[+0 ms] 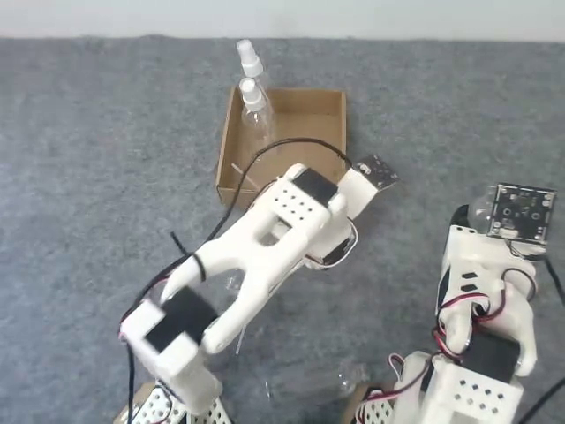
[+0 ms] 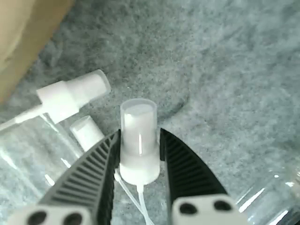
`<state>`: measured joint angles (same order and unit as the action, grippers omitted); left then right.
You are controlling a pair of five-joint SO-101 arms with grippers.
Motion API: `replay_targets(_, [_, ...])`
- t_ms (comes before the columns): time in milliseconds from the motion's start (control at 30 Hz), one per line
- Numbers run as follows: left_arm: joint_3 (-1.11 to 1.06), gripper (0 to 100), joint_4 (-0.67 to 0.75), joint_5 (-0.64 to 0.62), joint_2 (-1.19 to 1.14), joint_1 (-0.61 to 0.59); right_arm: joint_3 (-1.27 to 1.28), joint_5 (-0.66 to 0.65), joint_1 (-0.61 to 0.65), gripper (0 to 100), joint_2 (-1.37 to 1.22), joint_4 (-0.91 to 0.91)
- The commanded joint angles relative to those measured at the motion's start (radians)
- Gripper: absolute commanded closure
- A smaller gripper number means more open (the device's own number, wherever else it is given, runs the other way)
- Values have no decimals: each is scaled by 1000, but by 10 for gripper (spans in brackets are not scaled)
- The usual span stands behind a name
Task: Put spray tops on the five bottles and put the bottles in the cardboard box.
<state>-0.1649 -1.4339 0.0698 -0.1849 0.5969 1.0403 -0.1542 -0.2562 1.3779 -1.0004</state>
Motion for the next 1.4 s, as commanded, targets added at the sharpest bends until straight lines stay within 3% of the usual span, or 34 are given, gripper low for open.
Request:
replay_targets(0, [-47,988,49,8,172,-8,-9,-14,64,929,19,28])
replay_targets(500, [-223,988,163,-44,442,-87,51,-15,292,928,19,35])
replay_targets(900, [-378,988,256,-48,692,-91,72,-15,400,929,19,30])
replay_targets(1167, [-406,988,272,-83,819,-222,87,-15,481,929,19,33])
replay_targets(1367, [-458,988,288,-94,950,-241,94,-15,553,929,19,27])
